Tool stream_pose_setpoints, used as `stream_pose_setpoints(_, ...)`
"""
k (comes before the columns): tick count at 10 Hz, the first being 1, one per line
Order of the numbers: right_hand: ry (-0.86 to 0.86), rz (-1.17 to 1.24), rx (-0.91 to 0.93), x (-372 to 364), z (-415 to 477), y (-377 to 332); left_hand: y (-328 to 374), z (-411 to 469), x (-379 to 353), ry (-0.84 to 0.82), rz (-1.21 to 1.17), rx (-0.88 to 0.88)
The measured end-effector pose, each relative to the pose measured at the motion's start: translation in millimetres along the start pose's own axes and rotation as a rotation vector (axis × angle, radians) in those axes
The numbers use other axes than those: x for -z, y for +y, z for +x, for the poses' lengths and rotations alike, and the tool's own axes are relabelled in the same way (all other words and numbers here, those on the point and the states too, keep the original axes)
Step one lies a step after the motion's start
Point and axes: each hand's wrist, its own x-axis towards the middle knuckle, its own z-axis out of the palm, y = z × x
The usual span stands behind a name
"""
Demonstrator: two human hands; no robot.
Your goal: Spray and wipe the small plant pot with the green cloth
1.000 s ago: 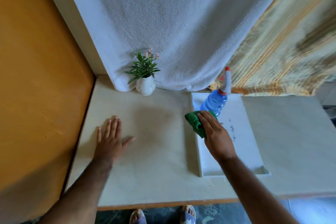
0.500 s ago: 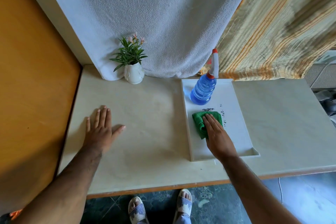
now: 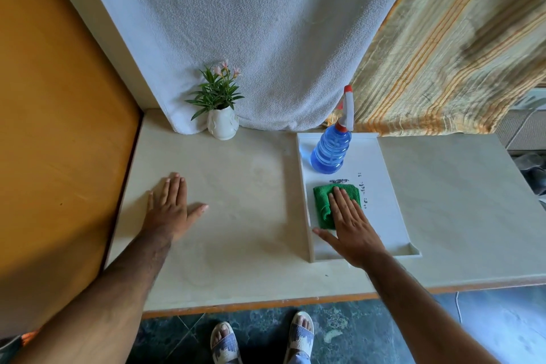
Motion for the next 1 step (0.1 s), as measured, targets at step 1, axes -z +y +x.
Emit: stream_pose_setpoints(1,0.105,0.082,0.028,24.9,0.0,-5.5,12.4,-11.7,14.8,0.04,-0.033,-0.069)
